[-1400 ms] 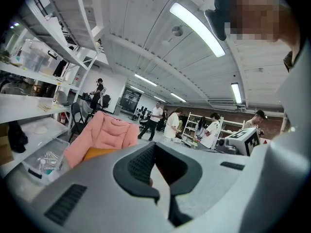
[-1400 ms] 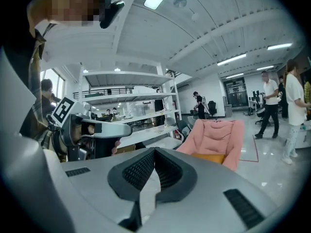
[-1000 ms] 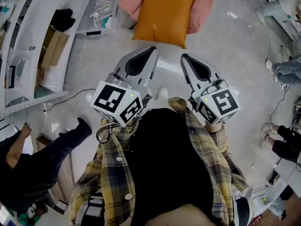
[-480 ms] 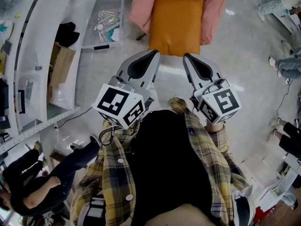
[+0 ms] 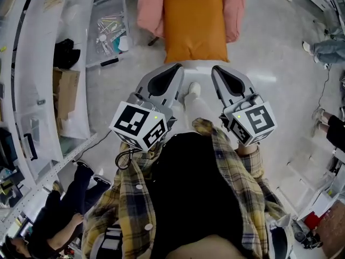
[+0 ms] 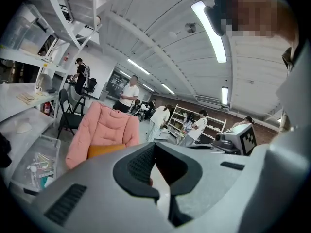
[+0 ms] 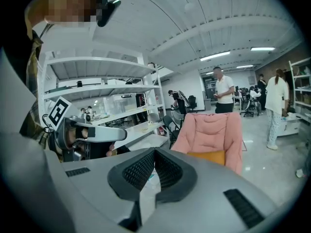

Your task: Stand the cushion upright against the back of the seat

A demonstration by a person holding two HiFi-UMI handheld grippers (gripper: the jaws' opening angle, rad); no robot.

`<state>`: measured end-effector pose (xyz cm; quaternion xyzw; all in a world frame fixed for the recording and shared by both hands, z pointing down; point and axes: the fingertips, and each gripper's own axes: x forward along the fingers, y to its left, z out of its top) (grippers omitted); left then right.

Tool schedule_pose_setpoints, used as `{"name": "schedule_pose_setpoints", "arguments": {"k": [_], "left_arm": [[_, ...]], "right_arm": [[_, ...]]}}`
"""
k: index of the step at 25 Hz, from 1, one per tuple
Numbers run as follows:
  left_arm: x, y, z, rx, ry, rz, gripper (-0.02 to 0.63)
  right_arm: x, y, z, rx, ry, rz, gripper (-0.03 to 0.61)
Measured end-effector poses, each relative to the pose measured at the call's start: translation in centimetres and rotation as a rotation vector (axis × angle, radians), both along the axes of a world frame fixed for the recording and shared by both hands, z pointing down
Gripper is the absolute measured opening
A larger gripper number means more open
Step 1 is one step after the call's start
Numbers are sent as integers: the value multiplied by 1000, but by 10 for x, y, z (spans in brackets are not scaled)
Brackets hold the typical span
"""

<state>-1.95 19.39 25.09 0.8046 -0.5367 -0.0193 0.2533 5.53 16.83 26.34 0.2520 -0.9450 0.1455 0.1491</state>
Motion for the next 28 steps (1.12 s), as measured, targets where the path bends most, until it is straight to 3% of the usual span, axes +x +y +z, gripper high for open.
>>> {"name": "schedule_pose_setpoints", "arguments": {"k": [8,21,28], "left_arm": [[6,-49,12,-26,-10,13,4],[22,-172,-8,28,-67,-51,3],[13,-192,1,-14,-69,-87,4]], "right_arm": [[21,-46,9,-12,8,49,17],[54,-177,-10,45,-45,34,17],[54,-200,1,5,-30,17,17]]}}
